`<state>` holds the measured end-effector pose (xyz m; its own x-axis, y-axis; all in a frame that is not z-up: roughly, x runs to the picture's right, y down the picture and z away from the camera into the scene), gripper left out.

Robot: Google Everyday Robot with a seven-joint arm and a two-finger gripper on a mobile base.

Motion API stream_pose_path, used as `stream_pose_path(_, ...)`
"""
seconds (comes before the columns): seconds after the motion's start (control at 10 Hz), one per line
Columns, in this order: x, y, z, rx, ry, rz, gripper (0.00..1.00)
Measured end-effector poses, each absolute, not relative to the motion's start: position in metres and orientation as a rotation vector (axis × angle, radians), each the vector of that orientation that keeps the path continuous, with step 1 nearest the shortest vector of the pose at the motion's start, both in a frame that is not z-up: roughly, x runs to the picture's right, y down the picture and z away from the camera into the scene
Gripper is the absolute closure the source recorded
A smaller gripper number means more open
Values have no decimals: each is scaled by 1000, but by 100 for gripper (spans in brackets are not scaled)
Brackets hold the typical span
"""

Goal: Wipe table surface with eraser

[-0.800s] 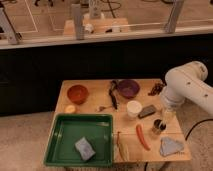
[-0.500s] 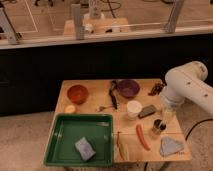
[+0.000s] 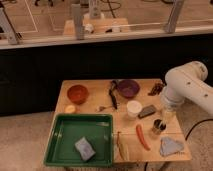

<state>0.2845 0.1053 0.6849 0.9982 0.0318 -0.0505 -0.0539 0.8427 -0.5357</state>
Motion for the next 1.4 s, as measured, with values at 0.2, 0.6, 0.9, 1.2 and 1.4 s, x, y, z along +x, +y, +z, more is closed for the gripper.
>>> stream_pose_path(0.2, 285, 105, 685, -567, 40, 45, 20)
stream_pose_path(0.6, 284, 105, 685, -566, 40, 45, 20)
stream_pose_path(0.9, 284, 105, 685, -566, 40, 45, 20)
stream_pose_path(1.2, 286, 104, 687, -563, 43, 48, 20)
stream_pose_path(1.4, 282, 93, 703, -543, 36, 52, 20)
